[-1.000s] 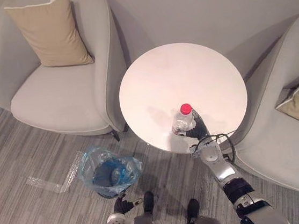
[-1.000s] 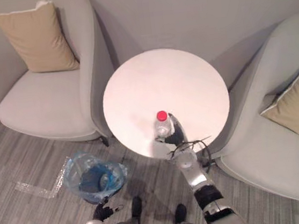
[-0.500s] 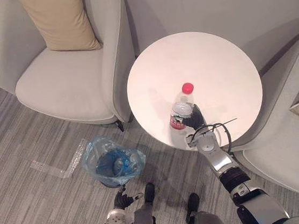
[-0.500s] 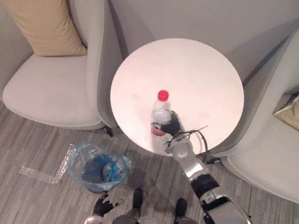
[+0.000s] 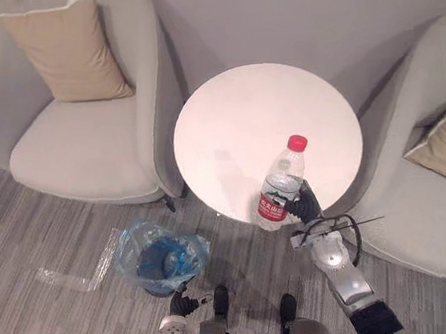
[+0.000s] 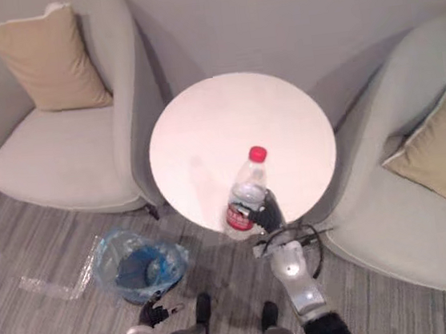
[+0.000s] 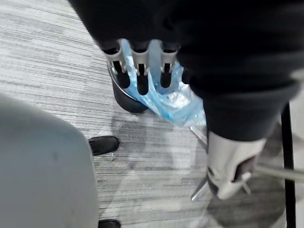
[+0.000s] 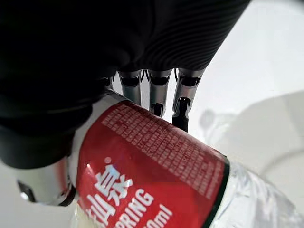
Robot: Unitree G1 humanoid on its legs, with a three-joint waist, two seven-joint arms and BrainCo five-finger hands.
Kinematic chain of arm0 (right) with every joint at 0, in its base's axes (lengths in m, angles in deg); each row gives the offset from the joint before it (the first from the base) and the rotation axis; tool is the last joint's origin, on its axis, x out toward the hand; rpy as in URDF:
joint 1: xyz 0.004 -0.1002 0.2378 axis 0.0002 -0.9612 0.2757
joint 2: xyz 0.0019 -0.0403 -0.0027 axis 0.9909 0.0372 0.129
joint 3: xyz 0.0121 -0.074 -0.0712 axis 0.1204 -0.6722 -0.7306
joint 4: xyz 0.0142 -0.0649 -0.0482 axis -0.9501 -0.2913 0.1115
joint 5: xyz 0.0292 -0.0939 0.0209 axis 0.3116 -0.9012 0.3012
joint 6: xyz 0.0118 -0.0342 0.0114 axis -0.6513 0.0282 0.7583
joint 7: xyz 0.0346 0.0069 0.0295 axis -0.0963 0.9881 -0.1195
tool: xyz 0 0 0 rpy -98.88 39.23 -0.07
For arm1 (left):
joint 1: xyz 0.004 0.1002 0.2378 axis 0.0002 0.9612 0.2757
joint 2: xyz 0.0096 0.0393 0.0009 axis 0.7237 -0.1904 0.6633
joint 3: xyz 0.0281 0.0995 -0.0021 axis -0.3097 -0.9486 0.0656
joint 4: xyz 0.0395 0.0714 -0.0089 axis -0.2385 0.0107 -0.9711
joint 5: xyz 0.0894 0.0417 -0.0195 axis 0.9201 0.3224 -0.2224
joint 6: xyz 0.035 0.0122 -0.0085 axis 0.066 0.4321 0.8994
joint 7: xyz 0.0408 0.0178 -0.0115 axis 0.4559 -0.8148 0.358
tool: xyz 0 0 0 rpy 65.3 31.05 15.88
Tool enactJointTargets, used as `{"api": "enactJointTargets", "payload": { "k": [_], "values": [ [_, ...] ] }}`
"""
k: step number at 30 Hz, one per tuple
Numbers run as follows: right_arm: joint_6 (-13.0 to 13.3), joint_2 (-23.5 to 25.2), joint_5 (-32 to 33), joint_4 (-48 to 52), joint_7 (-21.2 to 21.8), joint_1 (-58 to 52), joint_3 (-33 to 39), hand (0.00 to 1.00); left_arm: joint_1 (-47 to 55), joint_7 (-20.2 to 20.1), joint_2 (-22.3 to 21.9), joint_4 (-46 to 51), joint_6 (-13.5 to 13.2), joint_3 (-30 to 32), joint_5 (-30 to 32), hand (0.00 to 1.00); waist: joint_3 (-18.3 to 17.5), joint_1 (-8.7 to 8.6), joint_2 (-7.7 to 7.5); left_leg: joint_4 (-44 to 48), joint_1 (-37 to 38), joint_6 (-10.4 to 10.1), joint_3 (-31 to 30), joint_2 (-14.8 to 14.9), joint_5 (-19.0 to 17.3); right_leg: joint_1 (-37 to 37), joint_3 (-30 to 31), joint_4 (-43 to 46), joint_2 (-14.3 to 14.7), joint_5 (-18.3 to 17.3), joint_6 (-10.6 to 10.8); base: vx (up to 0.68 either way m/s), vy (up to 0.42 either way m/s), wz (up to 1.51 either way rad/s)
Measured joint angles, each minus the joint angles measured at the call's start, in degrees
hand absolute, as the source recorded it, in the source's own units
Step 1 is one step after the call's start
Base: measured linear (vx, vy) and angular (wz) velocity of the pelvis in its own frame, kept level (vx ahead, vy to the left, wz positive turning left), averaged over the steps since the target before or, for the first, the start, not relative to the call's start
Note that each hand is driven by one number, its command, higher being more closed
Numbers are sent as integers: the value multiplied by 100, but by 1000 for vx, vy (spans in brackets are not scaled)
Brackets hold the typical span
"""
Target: Gather rubbish on tea table into small bin, then transfer packed bag to large trash can.
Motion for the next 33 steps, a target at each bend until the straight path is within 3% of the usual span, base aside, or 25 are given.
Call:
{"api": "enactJointTargets", "payload": {
  "k": [6,13,19,21,23,25,28,29,30,32,33],
  "values": [
    [57,159,4,212,155,-756,64,100,116,-19,9,-174,41,-137,9,0,-413,-113,-49,2,134,-6,240,40,-37,22,245,-65,47,91,3,-45,0,-25],
    [67,218,-3,275,292,-900,76,100,168,-39,7,-189,42,-155,-1,0,-434,-142,-32,207,277,-21,691,99,-201,-76,669,57,97,165,-5,-67,6,-37],
    [64,196,-13,262,248,-809,117,100,139,-110,33,-173,48,-236,-14,0,-444,-252,-21,748,-139,37,481,-13,-340,-564,750,1084,-32,-276,105,-58,-9,23],
    [56,176,-14,261,205,-813,147,100,139,-96,22,-178,53,-180,-39,0,-446,-268,-34,828,-343,30,149,-82,-270,-639,1101,1774,-16,-825,160,-53,-36,92],
    [57,187,-14,263,201,-765,124,100,138,-81,35,-167,55,-164,-73,0,-529,-252,-90,917,-542,-26,-112,-161,-212,-624,1147,1732,-22,-1012,56,-30,-95,92],
    [55,125,-9,253,123,-406,114,100,103,-56,-82,-141,65,-163,-146,0,-575,-110,240,1016,-1019,-174,-474,99,-13,-588,735,1028,237,-564,-125,-80,-125,71],
    [55,91,-3,136,9,-143,172,100,64,5,-177,-24,68,-163,-246,0,-362,-30,485,887,-1115,-329,-817,317,164,-254,274,417,492,-169,-292,-115,-114,60],
    [53,90,-3,88,-4,-126,172,100,66,11,-194,-16,69,-151,-250,0,-346,-11,515,792,-1115,-299,-725,377,86,-215,195,404,521,-150,-318,-139,-145,83],
    [43,101,-2,57,-26,-157,243,100,77,12,-246,-3,75,-160,-244,0,-300,-57,616,643,-1084,-142,-168,554,-31,-132,-102,405,544,-148,-358,-135,-87,86],
    [32,156,2,39,-66,-158,391,100,64,12,-261,40,67,-166,-237,0,-243,-95,498,442,-1012,13,306,553,-189,-200,-355,413,316,-130,-435,-102,-20,79],
    [21,167,4,35,-135,-178,558,100,39,-6,-267,48,68,-181,-235,0,-250,-99,509,1080,-1263,29,608,540,-204,-314,-551,512,107,-124,-445,-122,11,71]
  ]
}}
